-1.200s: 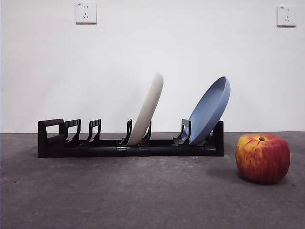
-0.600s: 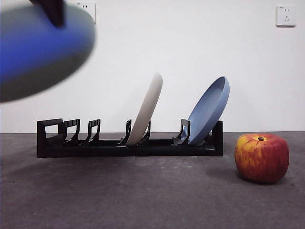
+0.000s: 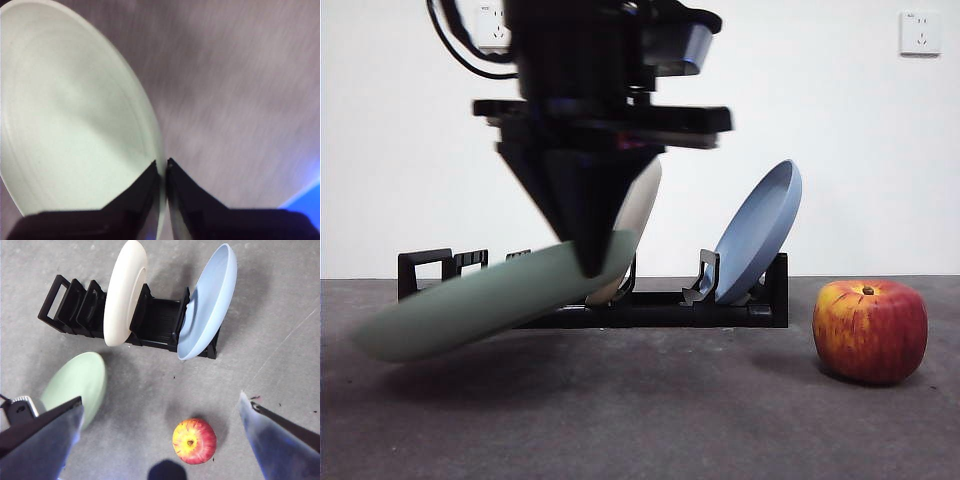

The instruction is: Take the green plate from the plate rack,put the plate on the table,take the apple from the table,put the apple in the plate

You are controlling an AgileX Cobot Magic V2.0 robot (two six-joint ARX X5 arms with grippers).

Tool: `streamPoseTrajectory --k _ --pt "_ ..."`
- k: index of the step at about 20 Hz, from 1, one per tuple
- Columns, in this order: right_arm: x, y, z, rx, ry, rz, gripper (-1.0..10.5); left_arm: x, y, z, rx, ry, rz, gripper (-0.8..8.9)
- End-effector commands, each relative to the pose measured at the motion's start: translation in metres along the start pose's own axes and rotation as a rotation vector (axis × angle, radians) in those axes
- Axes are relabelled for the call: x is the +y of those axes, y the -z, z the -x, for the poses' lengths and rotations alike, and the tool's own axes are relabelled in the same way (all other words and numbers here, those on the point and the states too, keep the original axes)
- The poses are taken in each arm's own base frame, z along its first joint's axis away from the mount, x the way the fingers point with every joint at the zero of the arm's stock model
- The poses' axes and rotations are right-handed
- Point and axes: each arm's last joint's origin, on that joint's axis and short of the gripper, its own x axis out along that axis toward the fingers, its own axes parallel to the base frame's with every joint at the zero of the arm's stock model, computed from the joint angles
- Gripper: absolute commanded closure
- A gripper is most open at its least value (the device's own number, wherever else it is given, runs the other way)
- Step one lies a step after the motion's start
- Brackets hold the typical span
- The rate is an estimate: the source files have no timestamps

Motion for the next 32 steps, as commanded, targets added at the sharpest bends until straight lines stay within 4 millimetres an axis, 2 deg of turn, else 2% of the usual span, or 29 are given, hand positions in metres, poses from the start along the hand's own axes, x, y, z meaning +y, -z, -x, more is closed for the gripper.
streamPoseTrajectory --k 1,4,13,18,19,22,29,31,32 --pt "0.0 -0.001 0.0 0.001 0.0 0.004 2.6 -0.005 -0.006 -0.004 -0.054 0.012 -0.005 8.14" --pt "0.0 -0.001 0.0 0.001 0.0 0.005 2.6 -0.007 -0.011 -0.01 -0.077 0.018 -0.009 8.14" --pt "0.0 -0.001 0.0 -0.001 0.0 0.008 2.6 -0.024 -0.009 -0.046 0.048 0.108 -0.043 8.14" --pt "0.0 -0.001 0.0 -0.001 0.0 0.008 2.6 -0.035 -0.007 -0.055 0.076 0.146 -0.066 8.1" --pt "0.0 -0.001 0.0 -0.001 0.0 0.008 2.6 -0.037 -0.007 -0.055 0.076 0.149 -0.07 7.81" --pt "0.0 -0.001 0.0 -0.001 0.0 0.008 2.6 -0.039 -0.006 -0.054 0.076 0.16 -0.076 5.52" --pt "0.0 -0.001 0.0 0.001 0.0 0.007 2.6 -0.033 -0.008 -0.051 0.064 0.159 -0.078 5.5" --pt "0.0 -0.001 0.0 0.001 0.0 0.009 2.6 -0.027 -0.011 -0.03 0.015 0.178 -0.092 5.5" --pt "0.0 0.0 0.0 0.005 0.0 0.011 2.6 -0.023 -0.013 -0.012 -0.027 0.196 -0.085 5.5"
